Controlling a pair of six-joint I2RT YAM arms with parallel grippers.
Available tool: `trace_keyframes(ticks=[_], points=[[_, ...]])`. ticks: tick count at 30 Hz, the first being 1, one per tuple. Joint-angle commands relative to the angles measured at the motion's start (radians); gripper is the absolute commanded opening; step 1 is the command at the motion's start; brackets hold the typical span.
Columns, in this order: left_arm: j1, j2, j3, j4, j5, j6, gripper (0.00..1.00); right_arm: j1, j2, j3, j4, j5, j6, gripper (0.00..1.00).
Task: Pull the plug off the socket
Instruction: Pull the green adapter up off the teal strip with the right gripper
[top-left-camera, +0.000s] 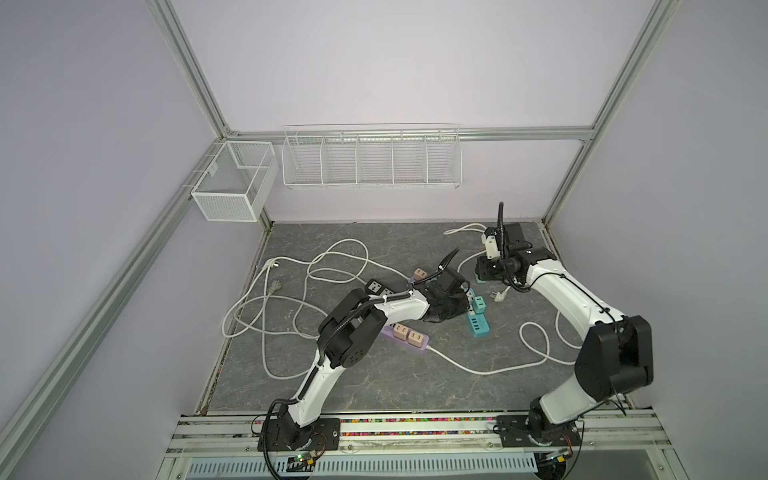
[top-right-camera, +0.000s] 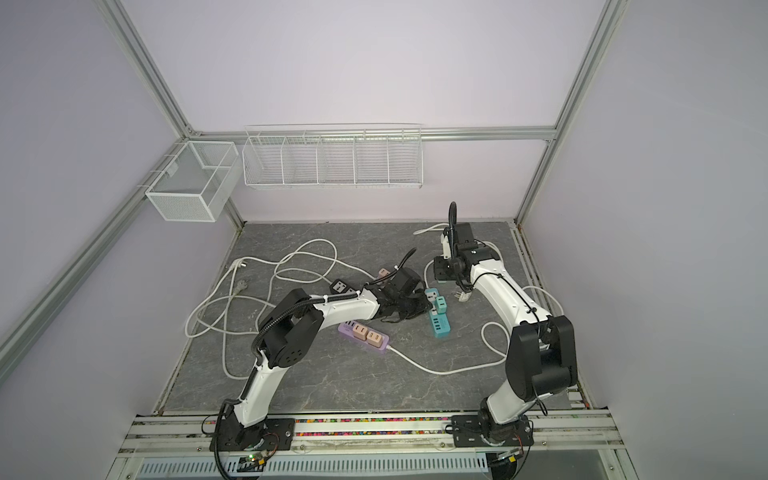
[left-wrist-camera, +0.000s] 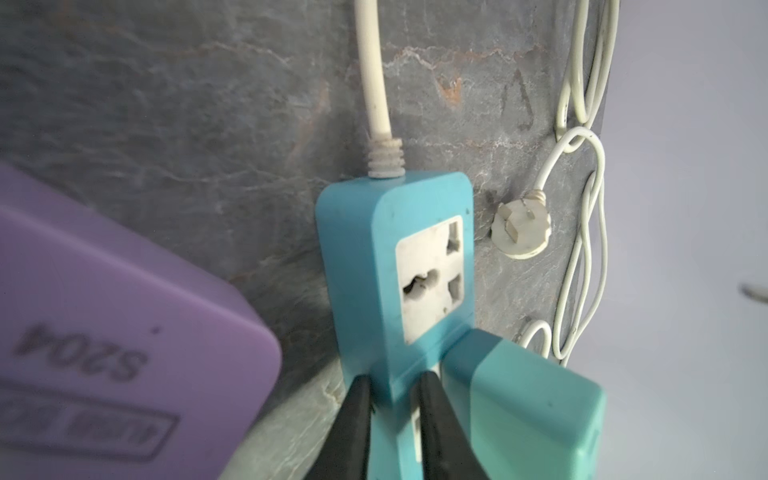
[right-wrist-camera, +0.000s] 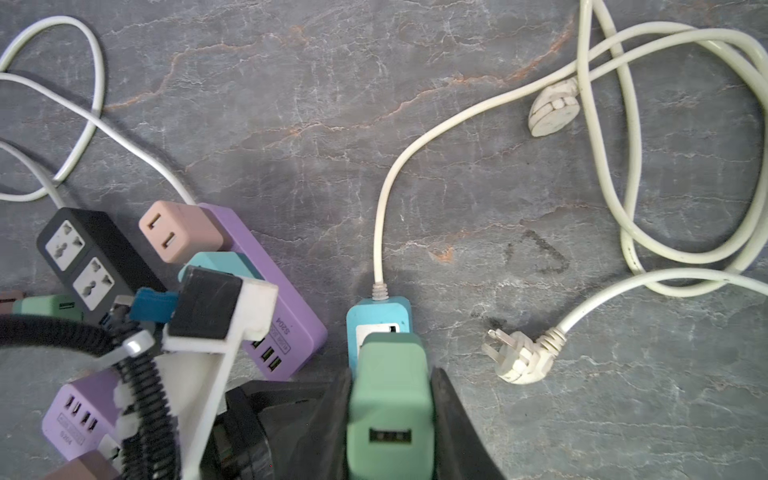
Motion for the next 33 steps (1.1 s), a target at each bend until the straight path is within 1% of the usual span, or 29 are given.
trace_keyframes(ticks=[1,8,9,10,17,21,28,33], points=[[-0.005,0.019,0.002,-0.110,-0.044,0.028,0.24,-0.016,-0.034,-0.027,0.034,-0.064,0.028,0.15],[-0.004,-0.029,0.027,-0.139,-0.089,0.066,0.31,-0.036,-0.059,-0.072,0.075,-0.148,0.061,0.15],[-0.004,-0.039,0.026,-0.140,-0.099,0.071,0.33,-0.068,-0.061,-0.073,0.076,-0.168,0.069,0.15],[-0.004,-0.051,0.025,-0.141,-0.106,0.075,0.35,-0.074,-0.066,-0.075,0.079,-0.181,0.074,0.15],[-0.004,-0.140,0.000,-0.138,-0.154,0.113,0.42,-0.085,-0.116,-0.092,0.104,-0.252,0.110,0.15],[-0.004,-0.207,-0.046,-0.133,-0.189,0.132,0.43,-0.085,-0.142,-0.113,0.133,-0.296,0.139,0.15],[-0.004,-0.379,-0.171,-0.150,-0.311,0.200,0.45,-0.077,-0.150,-0.119,0.172,-0.377,0.186,0.15],[-0.004,-0.482,-0.223,-0.191,-0.363,0.258,0.47,-0.055,-0.146,-0.113,0.184,-0.422,0.211,0.16]])
